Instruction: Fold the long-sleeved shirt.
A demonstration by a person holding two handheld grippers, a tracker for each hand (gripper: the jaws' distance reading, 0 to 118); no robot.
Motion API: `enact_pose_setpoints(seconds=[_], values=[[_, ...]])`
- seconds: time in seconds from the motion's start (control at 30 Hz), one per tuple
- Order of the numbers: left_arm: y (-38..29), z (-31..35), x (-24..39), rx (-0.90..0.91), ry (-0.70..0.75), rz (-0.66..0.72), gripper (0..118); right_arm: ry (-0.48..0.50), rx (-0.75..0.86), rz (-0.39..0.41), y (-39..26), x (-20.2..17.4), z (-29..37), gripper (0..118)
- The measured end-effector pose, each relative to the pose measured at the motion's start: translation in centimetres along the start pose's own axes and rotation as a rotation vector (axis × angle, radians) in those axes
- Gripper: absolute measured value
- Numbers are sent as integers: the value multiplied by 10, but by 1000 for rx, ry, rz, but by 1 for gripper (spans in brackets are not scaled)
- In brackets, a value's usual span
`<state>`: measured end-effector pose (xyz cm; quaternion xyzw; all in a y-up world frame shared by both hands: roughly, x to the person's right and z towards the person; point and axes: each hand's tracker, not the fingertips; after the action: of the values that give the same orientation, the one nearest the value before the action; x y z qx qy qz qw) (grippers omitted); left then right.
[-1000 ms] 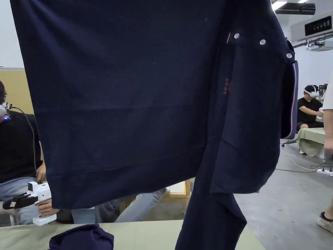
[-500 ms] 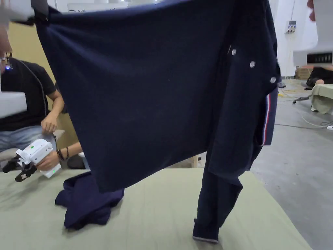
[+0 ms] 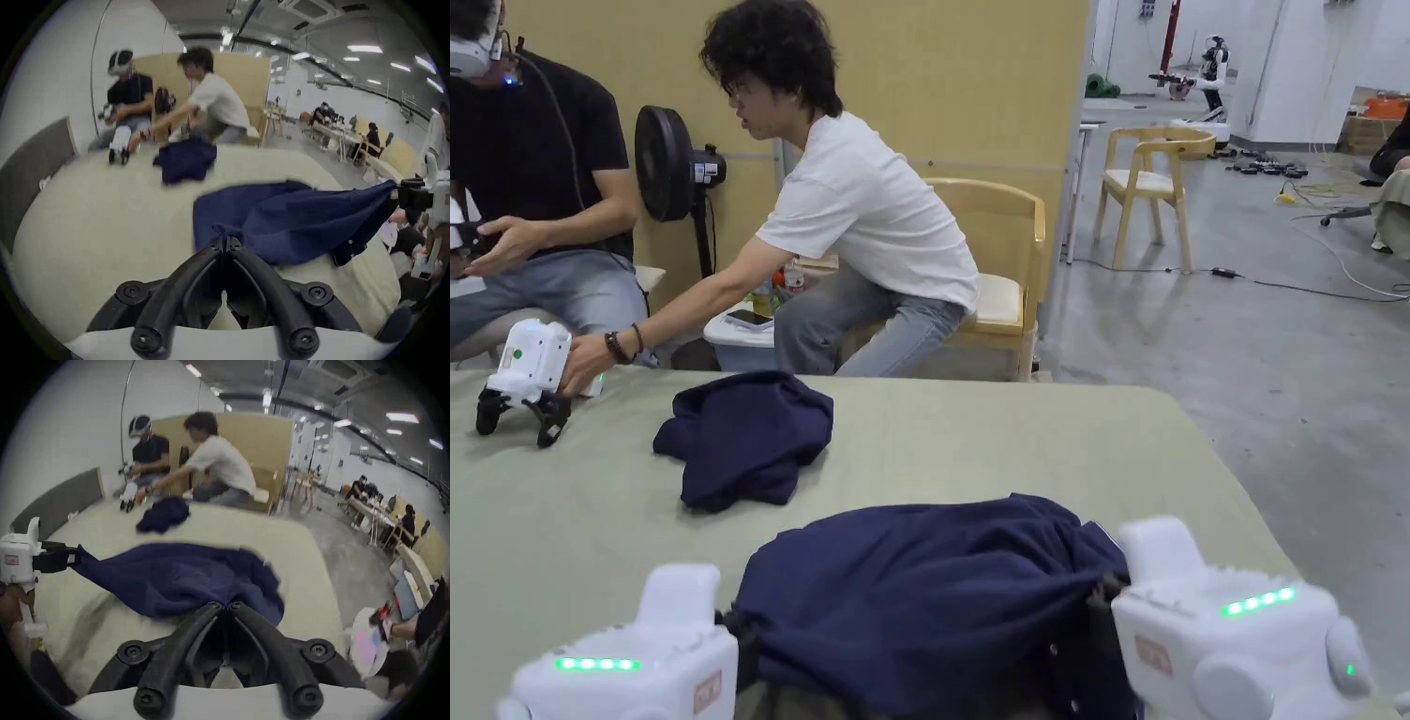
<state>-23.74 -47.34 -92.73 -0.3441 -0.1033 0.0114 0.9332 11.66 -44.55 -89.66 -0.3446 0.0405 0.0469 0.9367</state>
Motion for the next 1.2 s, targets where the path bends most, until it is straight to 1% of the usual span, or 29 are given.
enact_pose_setpoints(seconds=[0.03, 0.1, 0.17, 0.2, 0.23, 0.33, 0.4, 0.43, 0.5, 0.57, 0.6, 0.7, 0.73, 0.8, 0.9, 0.93, 0.97, 1.0, 1.03, 1.07, 1.1, 1.13, 1.17, 1.2], values=[[-16, -2, -5, -14, -12, 8, 0, 0, -21, -39, -18, -6, 5, 1], [-44, 10, -5, -40, 6, -10, 0, 28, -45, -78, -49, -14, 20, 1], [-72, 34, -2, -39, -1, -7, 0, 15, -27, -101, -78, -21, 36, 1], [-83, 44, -4, -57, 12, 48, 0, 26, -40, -110, -89, -25, 46, 1], [-96, 57, -8, -67, -8, 71, 0, 18, -43, -119, -102, -28, 57, 1], [-132, 98, -7, -77, 7, 33, 0, 16, -71, -160, -140, -34, 96, 1], [-152, 126, -12, -73, 22, 11, 0, 19, -95, -168, -169, -37, 119, 1], [-163, 142, -14, -83, 16, 13, 0, 21, -108, -174, -185, -38, 130, 1], [-180, 172, -20, -97, 58, -2, 0, 11, -168, -191, -214, -38, 152, 1], [-198, 198, -28, -106, 84, 16, 0, 12, -210, -240, -236, -38, 178, 1], [-209, 210, -32, -122, 99, 20, 0, 14, -215, -242, -247, -39, 188, 1], [-238, 220, -41, -210, 153, 35, 0, -10, -269, -226, -276, -42, 198, 1], [-247, 217, -41, -209, 143, 45, 0, -2, -284, -226, -284, -44, 196, 1], [-255, 211, -36, -274, 145, 50, 0, 20, -312, -243, -303, -47, 179, 1], [-252, 210, -29, -266, 127, 59, 0, 43, -302, -269, -301, -48, 181, 4], [-246, 216, -27, -242, 118, 76, 0, 49, -271, -285, -282, -50, 198, 6], [-238, 222, -28, -211, 119, 85, 1, 69, -250, -306, -277, -46, 204, 9], [-229, 231, -29, -183, 119, 88, 6, 104, -244, -336, -268, -40, 215, 26], [-217, 239, -29, -145, 144, 66, 21, 139, -211, -358, -258, -33, 227, 54], [-207, 245, -29, -115, 152, 48, 54, 155, -166, -350, -246, -29, 240, 95], [-195, 251, -30, -88, 143, 39, 78, 152, -105, -325, -237, -27, 250, 113], [-186, 255, -28, -57, 133, 28, 96, 146, -35, -291, -225, -24, 262, 118], [-175, 257, -24, -32, 119, 21, 104, 165, 29, -267, -213, -22, 267, 118], [-167, 259, -21, -10, 105, 16, 104, 168, 40, -257, -201, -23, 271, 118]])
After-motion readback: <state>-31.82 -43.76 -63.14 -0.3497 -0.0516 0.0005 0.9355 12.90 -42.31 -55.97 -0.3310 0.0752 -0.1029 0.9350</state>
